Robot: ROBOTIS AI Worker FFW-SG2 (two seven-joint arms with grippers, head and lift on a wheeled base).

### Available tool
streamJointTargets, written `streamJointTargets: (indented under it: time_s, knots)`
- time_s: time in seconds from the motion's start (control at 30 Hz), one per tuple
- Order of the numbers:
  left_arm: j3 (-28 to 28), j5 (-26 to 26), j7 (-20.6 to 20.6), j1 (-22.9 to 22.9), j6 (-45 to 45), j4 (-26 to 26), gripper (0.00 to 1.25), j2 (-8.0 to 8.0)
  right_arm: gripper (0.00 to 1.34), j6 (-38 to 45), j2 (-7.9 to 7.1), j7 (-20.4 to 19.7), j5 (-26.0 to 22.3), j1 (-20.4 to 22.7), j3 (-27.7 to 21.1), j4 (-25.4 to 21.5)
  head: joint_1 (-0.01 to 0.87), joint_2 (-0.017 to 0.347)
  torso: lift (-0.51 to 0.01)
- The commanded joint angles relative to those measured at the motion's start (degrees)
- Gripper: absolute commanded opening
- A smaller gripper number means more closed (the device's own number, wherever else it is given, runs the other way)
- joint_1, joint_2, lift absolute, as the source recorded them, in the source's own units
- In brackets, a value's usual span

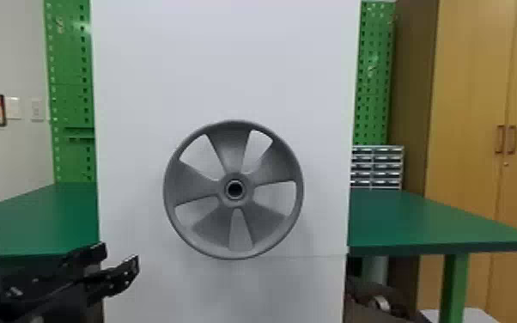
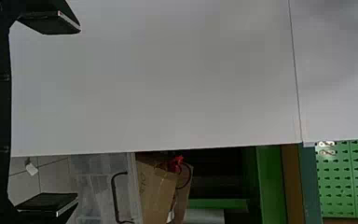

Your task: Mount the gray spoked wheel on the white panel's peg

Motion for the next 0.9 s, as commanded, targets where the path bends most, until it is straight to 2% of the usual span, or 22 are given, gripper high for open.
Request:
streamJointTargets:
  time_s: [0.0,0.87]
  knots:
    - [-0.06,0.0,0.0,0.01,0.0,0.0,0.71,0.0,1.3,-0.03,0.0,0.0,0.0,-0.02,0.04,0.22,0.121,-0.008,-0.428]
    - [0.12,-0.26,0.0,0.01,0.0,0.0,0.71,0.0,1.29,-0.03,0.0,0.0,0.0,-0.11,-0.22,0.4,0.123,-0.008,-0.427]
